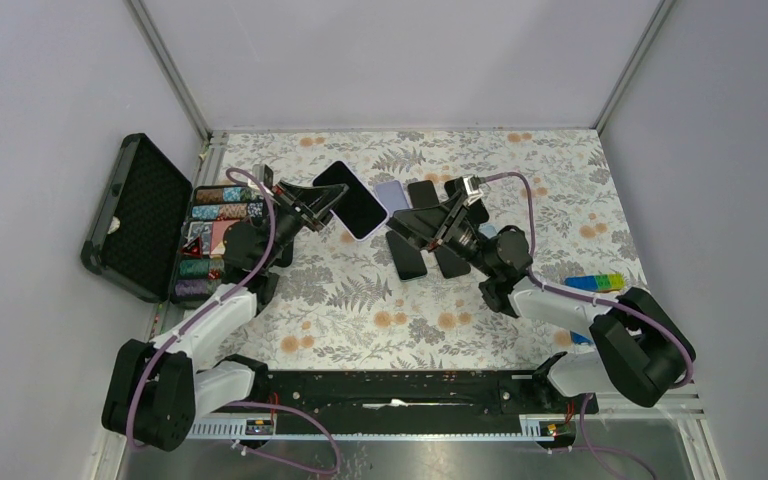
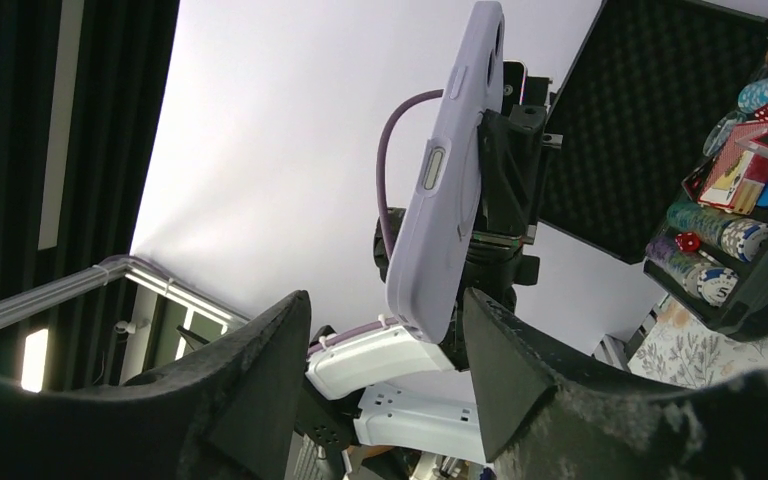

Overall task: Take the phone out of the phone case
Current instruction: Remove the phone case from the phone.

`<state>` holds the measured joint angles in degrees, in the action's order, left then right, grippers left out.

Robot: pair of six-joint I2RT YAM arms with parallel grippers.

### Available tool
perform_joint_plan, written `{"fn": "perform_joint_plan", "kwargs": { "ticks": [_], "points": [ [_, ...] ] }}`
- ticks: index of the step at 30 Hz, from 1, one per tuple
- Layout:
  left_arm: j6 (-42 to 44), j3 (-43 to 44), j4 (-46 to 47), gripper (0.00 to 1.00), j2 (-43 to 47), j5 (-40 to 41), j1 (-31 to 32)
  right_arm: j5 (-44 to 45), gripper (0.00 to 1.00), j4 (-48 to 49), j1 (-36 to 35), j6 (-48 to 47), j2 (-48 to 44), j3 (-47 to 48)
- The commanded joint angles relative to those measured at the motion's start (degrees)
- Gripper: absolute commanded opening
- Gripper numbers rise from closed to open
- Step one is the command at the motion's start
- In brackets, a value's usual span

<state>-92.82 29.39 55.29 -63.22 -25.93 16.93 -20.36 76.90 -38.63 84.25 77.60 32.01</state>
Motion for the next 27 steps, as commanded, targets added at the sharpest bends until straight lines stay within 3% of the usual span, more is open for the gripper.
{"fn": "perform_joint_plan", "kwargs": {
  "ticks": [1, 16, 23, 27],
  "points": [
    [-2.3, 0.8, 8.9, 0.00, 0.0, 0.3, 0.5, 1.0, 0.63, -1.0, -0.4, -0.5, -0.8, 3.0],
    [-5.5, 4.0, 14.0, 0.00, -3.8, -2.0, 1.0, 0.9, 0.38, -0.5, -0.5, 0.9, 1.9, 4.1],
    [-9.1, 4.8, 18.4, 0.00, -6.4, -2.2, 1.4, 1.4, 0.06, 4.5, -0.6, 2.8, 4.7, 3.7],
    [-11.0, 3.9, 19.8, 0.00, -8.3, -2.1, 1.6, -0.4, 0.00, 7.6, -0.5, 4.4, 6.2, 5.3]
  ]
}}
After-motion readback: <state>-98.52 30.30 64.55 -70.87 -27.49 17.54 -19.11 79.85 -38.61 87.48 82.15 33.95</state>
